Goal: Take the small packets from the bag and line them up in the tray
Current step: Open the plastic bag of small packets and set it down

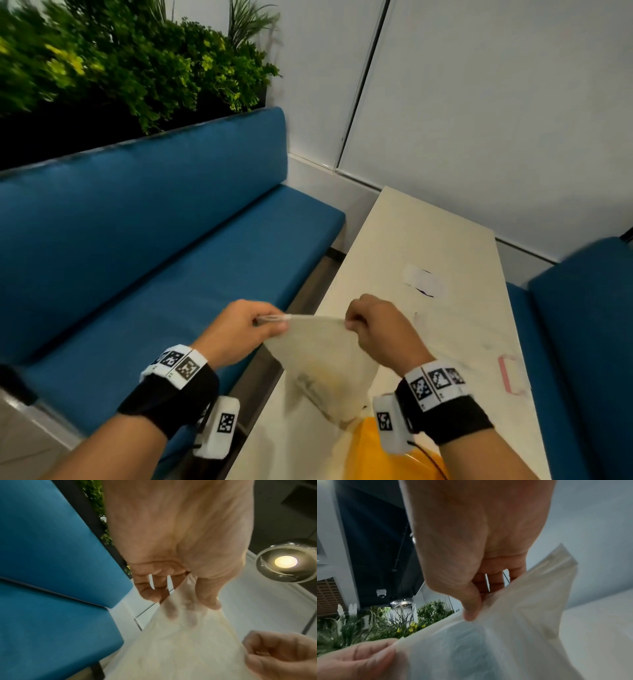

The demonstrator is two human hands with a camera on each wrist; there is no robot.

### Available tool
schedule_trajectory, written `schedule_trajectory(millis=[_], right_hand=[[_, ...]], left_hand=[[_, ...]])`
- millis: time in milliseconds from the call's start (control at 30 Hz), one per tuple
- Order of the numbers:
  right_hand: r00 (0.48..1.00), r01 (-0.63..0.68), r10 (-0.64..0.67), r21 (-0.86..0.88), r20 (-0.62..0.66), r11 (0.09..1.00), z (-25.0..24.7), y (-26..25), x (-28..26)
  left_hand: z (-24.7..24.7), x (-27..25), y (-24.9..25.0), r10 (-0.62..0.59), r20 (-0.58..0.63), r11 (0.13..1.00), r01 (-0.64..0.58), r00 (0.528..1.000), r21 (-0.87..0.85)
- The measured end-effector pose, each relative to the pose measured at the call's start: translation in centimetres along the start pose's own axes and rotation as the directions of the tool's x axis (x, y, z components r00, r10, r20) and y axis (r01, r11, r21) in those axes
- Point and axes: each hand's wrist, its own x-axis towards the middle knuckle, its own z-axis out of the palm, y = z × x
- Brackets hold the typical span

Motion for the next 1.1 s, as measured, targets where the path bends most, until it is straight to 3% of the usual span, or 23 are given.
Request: schedule_trajectory(millis=[100, 200, 300, 533, 633, 867, 1033, 1100], right_hand=[[0.992, 0.021, -0.022, -0.01, -0.124, 1.0, -2.1, 0.4, 0.5], [0.969, 0.203, -0.191, 0.065, -0.155, 0.977, -1.9, -0.7, 0.3], [0.946, 0.296, -0.273, 0.122, -0.174, 0.947, -0.6, -2.0, 0.4], [0.94, 0.295, -0.273, 0.086, -0.202, 0.952, -0.2, -2.4, 0.4], [0.955, 0.218, -0.181, 0.144, -0.234, 0.965, -1.0, -0.5, -0.5], [0.958, -0.129, 0.183, 0.24, -0.221, 0.962, -2.4, 7.3, -5.1], [0.945, -0.24, 0.292, 0.297, -0.145, 0.924, -3.0, 7.8, -6.3], [0.942, -0.257, 0.321, 0.411, -0.096, 0.875, -3.5, 6.8, -6.5]], left_hand=[[1.1, 1.1, 2.9, 0.118, -0.092, 0.987, -0.127, 0.989, -0.096], [2.4, 1.5, 4.2, 0.088, -0.123, 0.978, -0.109, 0.989, -0.177], [3.4, 1.4, 4.8, 0.078, -0.085, 0.952, -0.1, 0.993, -0.288], [3.3, 0.7, 4.7, 0.119, -0.17, 0.941, -0.166, 0.978, -0.295], [2.7, 0.4, 4.7, 0.14, -0.251, 0.937, -0.21, 0.958, -0.28], [2.2, -0.1, 3.7, 0.077, -0.268, 0.932, -0.165, 0.96, -0.322], [2.1, -0.2, 4.1, 0.061, -0.255, 0.936, -0.144, 0.965, -0.322], [1.9, -0.3, 4.4, 0.062, -0.261, 0.935, -0.148, 0.963, -0.322]])
